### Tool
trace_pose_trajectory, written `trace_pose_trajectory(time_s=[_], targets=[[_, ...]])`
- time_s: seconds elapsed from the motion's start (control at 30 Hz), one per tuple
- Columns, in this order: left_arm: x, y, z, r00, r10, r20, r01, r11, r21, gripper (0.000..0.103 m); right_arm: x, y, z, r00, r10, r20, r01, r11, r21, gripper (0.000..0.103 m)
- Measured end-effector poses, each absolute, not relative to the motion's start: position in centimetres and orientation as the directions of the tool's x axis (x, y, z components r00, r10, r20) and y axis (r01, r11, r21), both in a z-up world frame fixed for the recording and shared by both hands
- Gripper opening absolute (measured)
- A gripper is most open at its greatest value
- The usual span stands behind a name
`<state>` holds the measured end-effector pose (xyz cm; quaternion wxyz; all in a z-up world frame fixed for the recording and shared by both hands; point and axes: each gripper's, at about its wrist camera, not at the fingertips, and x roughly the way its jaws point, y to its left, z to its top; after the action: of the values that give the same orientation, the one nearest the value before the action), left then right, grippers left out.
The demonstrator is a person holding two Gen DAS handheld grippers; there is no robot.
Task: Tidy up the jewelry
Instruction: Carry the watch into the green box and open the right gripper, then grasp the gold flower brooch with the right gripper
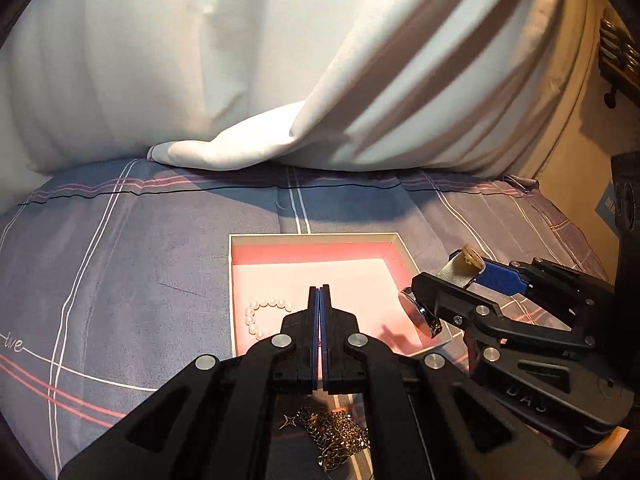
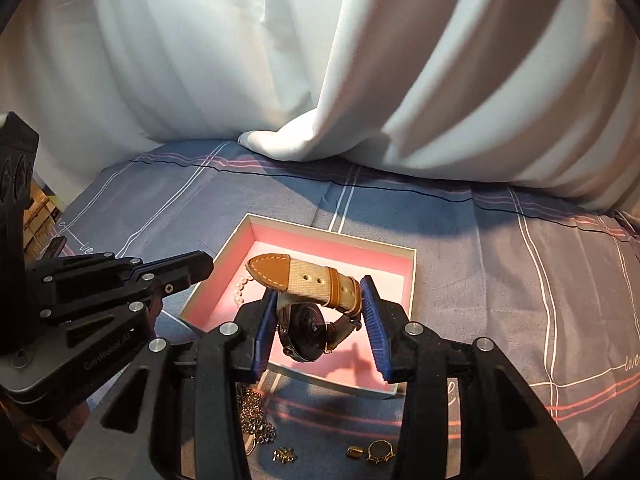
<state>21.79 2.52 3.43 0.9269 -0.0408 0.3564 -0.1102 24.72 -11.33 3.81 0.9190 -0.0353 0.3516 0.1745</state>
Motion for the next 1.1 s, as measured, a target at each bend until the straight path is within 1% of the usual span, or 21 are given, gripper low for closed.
trace_pose_trajectory(time_s=[0.13, 0.3, 0.37, 0.4, 0.43, 0.47, 0.5, 0.63, 0.7, 0.8, 0.93, 0.97, 1.0, 1.03, 1.1], targets=[[23.3, 2.7, 3.0, 0.704, -0.226, -0.674, 0.155, 0.974, -0.164, 0.001, 26.6, -10.8, 2.3, 0.665, 0.277, -0.694, -0.342, 0.939, 0.047, 0.041], [23.8, 2.9, 2.0, 0.683, -0.230, -0.694, 0.146, 0.973, -0.179, 0.001, 27.0, -10.3, 0.7, 0.635, 0.277, -0.721, -0.346, 0.937, 0.055, 0.041], [23.9, 3.0, 1.8, 0.674, -0.233, -0.701, 0.144, 0.972, -0.184, 0.001, 26.9, -10.2, 0.3, 0.622, 0.273, -0.734, -0.348, 0.936, 0.053, 0.048], [23.9, 3.1, 1.6, 0.666, -0.236, -0.707, 0.141, 0.971, -0.190, 0.012, 26.9, -10.2, 0.1, 0.615, 0.270, -0.741, -0.349, 0.936, 0.052, 0.065], [23.7, 3.3, 1.4, 0.663, -0.228, -0.713, 0.130, 0.973, -0.190, 0.024, 26.5, -10.2, 0.2, 0.623, 0.261, -0.737, -0.347, 0.937, 0.039, 0.075], [23.3, 3.5, 1.4, 0.667, -0.220, -0.712, 0.119, 0.975, -0.190, 0.053, 26.0, -10.3, 0.4, 0.641, 0.245, -0.727, -0.342, 0.940, 0.015, 0.075], [22.7, 3.7, 1.3, 0.677, -0.215, -0.704, 0.114, 0.975, -0.189, 0.060, 25.4, -10.5, 0.5, 0.648, 0.232, -0.726, -0.339, 0.941, -0.002, 0.075], [19.4, 4.1, 0.4, 0.663, -0.241, -0.709, 0.141, 0.970, -0.198, 0.060, 22.3, -12.3, 0.1, 0.663, 0.208, -0.719, -0.325, 0.945, -0.026, 0.075], [17.3, 4.0, -0.9, 0.643, -0.235, -0.728, 0.153, 0.972, -0.179, 0.061, 20.6, -13.5, -0.7, 0.661, 0.203, -0.722, -0.307, 0.952, -0.013, 0.075], [14.9, 3.4, -3.8, 0.582, -0.254, -0.773, 0.168, 0.967, -0.191, 0.061, 18.4, -15.1, -2.5, 0.647, 0.200, -0.735, -0.274, 0.962, 0.021, 0.075], [13.1, 2.0, -6.5, 0.535, -0.248, -0.808, 0.192, 0.967, -0.170, 0.057, 16.6, -16.1, -4.5, 0.626, 0.209, -0.751, -0.253, 0.966, 0.058, 0.075], [13.0, 1.6, -6.8, 0.548, -0.229, -0.805, 0.196, 0.970, -0.143, 0.054, 16.4, -16.2, -4.8, 0.620, 0.213, -0.755, -0.253, 0.965, 0.064, 0.075], [13.1, 1.2, -6.9, 0.555, -0.211, -0.804, 0.203, 0.972, -0.115, 0.047, 16.2, -16.1, -5.1, 0.620, 0.214, -0.755, -0.250, 0.966, 0.068, 0.075], [13.3, 1.0, -7.0, 0.553, -0.211, -0.806, 0.211, 0.971, -0.110, 0.044, 16.1, -16.1, -5.3, 0.619, 0.214, -0.756, -0.247, 0.966, 0.072, 0.075], [13.8, 0.8, -7.3, 0.547, -0.211, -0.810, 0.202, 0.972, -0.117, 0.031, 16.0, -15.9, -5.5, 0.616, 0.219, -0.757, -0.249, 0.965, 0.077, 0.075]])
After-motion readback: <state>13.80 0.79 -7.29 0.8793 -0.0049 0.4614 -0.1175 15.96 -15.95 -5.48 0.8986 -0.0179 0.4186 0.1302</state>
